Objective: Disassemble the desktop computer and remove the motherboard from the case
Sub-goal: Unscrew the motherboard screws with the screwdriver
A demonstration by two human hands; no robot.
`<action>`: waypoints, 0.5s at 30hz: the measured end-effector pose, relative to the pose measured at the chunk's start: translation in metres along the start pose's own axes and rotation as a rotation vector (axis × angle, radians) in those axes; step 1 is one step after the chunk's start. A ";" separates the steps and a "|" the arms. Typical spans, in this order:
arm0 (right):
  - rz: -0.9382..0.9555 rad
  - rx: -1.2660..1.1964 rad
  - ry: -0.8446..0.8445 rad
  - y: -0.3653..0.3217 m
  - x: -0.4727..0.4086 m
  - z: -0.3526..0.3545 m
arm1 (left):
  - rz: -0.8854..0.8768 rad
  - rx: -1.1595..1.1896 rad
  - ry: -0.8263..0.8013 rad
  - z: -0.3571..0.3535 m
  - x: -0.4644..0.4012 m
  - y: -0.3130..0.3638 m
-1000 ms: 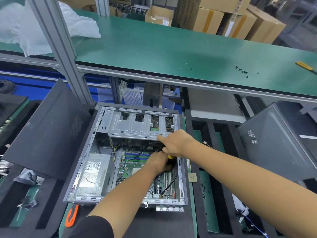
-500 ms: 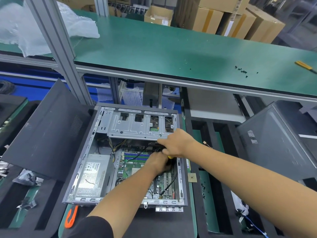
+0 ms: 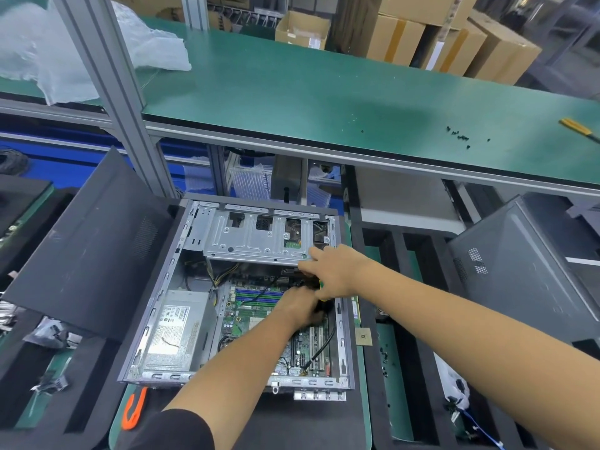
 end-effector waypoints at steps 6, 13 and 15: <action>-0.042 0.104 0.038 -0.007 -0.004 0.001 | 0.019 -0.002 -0.008 -0.004 -0.001 -0.003; 0.020 -0.248 -0.092 0.001 0.001 -0.006 | -0.016 -0.032 0.002 -0.002 -0.003 0.000; 0.011 -0.168 -0.067 0.000 0.001 -0.006 | -0.024 -0.049 0.003 -0.002 -0.003 0.000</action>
Point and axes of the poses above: each hand's wrist, its own x-axis away from the middle knuckle, its own z-axis out of the back of the hand, y = z × x, the point moved 7 cm from there along -x, towards the middle knuckle, and after that the axes turned 13 degrees about -z, right-handed, at the moved point
